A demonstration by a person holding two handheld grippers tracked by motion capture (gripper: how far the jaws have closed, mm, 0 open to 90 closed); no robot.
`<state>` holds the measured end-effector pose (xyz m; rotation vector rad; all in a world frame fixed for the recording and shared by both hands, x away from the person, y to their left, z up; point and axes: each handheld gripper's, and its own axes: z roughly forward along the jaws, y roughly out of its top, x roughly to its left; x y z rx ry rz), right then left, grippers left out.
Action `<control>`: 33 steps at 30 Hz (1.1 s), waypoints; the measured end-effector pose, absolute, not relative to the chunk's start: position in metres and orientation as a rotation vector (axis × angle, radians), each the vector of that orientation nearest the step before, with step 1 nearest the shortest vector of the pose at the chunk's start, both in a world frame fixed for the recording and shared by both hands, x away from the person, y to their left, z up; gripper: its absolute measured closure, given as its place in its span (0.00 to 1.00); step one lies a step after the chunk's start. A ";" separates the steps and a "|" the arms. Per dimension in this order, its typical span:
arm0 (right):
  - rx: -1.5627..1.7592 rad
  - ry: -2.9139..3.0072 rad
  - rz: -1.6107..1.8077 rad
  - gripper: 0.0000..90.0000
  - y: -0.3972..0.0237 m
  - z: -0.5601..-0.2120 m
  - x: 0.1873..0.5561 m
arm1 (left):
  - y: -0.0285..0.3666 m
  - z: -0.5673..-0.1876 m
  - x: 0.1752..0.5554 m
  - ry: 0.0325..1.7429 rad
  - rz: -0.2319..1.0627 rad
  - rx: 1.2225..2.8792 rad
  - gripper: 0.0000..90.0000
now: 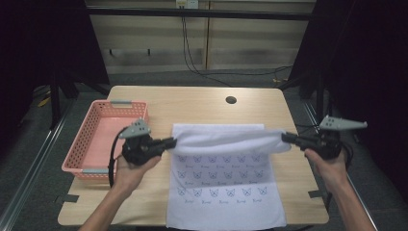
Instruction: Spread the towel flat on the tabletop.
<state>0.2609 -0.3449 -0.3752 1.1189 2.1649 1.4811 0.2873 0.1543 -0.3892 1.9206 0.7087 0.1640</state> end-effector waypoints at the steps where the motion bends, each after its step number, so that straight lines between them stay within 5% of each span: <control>1: 1.123 2.186 1.470 0.98 -0.344 -0.383 0.256 | 0.154 -0.398 0.283 0.708 0.167 1.942 0.96; 9: 1.172 2.398 1.384 0.95 -0.339 -0.450 0.201 | 0.161 -0.465 0.242 0.726 0.057 1.996 0.95; 17: 1.118 2.582 1.350 0.88 -0.335 -0.471 0.163 | 0.163 -0.482 0.211 0.644 -0.073 2.184 0.87; 23: 1.106 2.568 1.401 0.75 -0.344 -0.463 0.146 | 0.180 -0.474 0.197 0.617 -0.116 2.132 0.76; 33: 1.186 2.461 1.345 0.66 -0.328 -0.466 0.178 | 0.154 -0.468 0.260 0.723 -0.039 2.040 0.68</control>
